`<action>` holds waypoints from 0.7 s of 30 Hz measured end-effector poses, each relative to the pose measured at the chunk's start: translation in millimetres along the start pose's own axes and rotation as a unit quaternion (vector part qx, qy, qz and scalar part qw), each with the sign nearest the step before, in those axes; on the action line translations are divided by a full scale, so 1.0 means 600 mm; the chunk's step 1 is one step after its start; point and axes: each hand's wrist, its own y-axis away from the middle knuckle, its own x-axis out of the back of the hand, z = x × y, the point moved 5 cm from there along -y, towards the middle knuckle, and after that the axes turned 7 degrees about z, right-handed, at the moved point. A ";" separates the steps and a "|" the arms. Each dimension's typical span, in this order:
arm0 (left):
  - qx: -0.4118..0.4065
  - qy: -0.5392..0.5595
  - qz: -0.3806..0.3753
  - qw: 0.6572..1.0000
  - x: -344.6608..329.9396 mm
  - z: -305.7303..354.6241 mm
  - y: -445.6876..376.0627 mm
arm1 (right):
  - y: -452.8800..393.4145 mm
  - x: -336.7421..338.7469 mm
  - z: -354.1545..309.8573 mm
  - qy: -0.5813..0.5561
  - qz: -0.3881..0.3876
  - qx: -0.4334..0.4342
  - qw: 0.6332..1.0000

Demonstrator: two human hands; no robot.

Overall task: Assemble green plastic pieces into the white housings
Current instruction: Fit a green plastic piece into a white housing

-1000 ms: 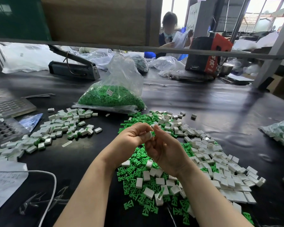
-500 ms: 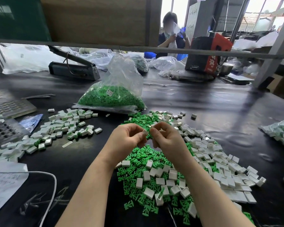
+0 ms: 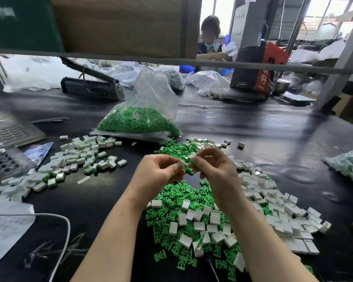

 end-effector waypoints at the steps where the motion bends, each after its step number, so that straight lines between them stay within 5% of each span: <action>1: 0.003 0.009 0.005 1.000 0.001 0.001 0.000 | 0.000 0.000 -0.001 0.002 0.001 0.009 1.000; 21: -0.001 0.012 0.015 1.000 0.001 0.006 0.004 | 0.002 -0.009 0.002 0.016 0.004 0.020 1.000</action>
